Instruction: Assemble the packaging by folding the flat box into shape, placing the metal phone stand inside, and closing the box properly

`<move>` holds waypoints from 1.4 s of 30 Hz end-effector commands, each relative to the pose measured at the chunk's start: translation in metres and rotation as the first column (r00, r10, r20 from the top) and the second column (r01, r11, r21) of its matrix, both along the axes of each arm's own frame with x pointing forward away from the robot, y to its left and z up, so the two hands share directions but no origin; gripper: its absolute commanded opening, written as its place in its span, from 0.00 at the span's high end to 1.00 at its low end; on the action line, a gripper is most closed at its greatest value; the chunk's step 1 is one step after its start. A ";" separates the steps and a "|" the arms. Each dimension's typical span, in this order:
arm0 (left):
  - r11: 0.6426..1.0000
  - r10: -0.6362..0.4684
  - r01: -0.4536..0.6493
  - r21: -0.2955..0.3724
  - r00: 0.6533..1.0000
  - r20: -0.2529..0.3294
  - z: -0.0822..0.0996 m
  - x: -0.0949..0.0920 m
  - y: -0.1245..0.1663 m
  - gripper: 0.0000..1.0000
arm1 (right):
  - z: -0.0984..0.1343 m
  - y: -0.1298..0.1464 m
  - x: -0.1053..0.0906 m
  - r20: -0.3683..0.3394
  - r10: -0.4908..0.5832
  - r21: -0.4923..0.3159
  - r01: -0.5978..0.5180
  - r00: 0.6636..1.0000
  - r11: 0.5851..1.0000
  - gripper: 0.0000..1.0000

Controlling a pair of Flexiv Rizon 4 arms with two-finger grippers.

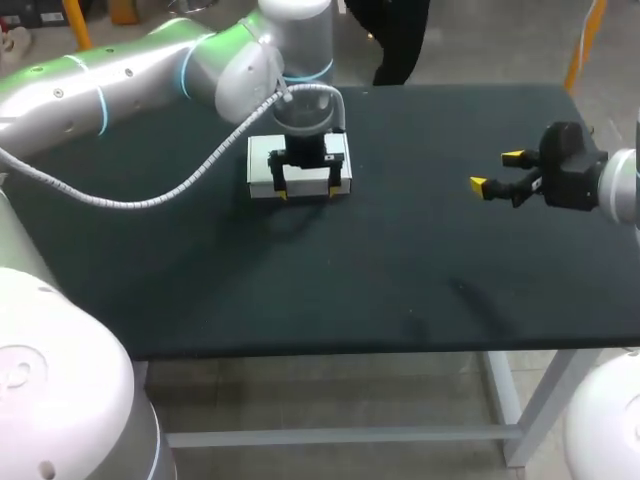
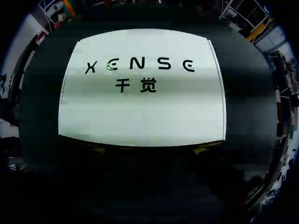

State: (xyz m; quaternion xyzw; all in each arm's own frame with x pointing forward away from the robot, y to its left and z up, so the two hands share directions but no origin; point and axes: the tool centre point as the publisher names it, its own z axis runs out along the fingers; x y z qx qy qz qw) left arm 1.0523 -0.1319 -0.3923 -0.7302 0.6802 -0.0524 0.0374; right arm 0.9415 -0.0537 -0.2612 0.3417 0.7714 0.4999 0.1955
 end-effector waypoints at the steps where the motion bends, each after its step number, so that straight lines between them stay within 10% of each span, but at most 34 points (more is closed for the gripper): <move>1: 1.000 0.003 -0.003 0.005 0.999 -0.051 -0.002 0.021 -0.002 0.00 | -0.001 -0.001 -0.001 0.003 0.003 0.005 -0.003 1.000 1.000 0.00; 30: 1.000 0.014 -0.015 -0.019 0.998 -0.065 0.002 0.107 0.028 0.00 | -0.001 -0.001 -0.001 0.003 0.003 0.005 -0.003 1.000 1.000 0.00; 42: 0.978 -0.138 0.150 -0.143 0.986 0.092 0.025 0.052 0.040 0.00 | -0.001 -0.001 -0.001 0.003 0.003 0.005 -0.003 1.000 1.000 0.00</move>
